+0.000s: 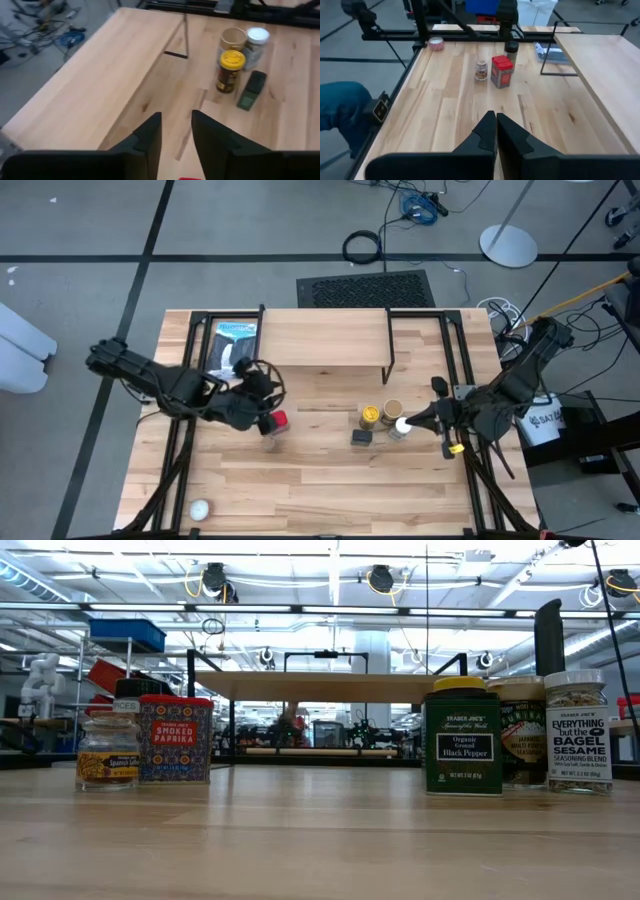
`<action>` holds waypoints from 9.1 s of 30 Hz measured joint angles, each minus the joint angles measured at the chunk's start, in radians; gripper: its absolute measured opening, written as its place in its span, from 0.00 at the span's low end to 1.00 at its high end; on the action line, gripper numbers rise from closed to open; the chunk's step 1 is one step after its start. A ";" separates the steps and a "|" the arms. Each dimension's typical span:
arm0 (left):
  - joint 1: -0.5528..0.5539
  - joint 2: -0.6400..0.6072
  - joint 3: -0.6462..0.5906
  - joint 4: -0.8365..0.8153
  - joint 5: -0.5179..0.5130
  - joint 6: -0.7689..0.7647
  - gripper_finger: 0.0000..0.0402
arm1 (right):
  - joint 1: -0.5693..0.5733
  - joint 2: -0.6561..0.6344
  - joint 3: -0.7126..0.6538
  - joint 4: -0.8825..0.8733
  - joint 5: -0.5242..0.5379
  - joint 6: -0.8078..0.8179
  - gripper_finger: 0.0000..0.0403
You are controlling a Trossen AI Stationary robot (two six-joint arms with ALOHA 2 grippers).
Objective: Shelf spices
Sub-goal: Put the brown seasoning bottle on the shelf
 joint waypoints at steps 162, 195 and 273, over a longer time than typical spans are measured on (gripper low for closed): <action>-0.298 0.276 -0.365 0.068 0.187 -0.651 0.69 | -0.082 0.041 0.058 -0.274 -0.048 0.051 0.00; -0.295 0.312 -0.463 0.241 0.088 -0.650 0.69 | -0.081 0.041 0.058 -0.273 -0.048 0.051 0.00; -0.284 0.313 -0.359 0.312 0.215 -0.418 0.49 | -0.081 0.041 0.058 -0.264 -0.048 0.051 0.00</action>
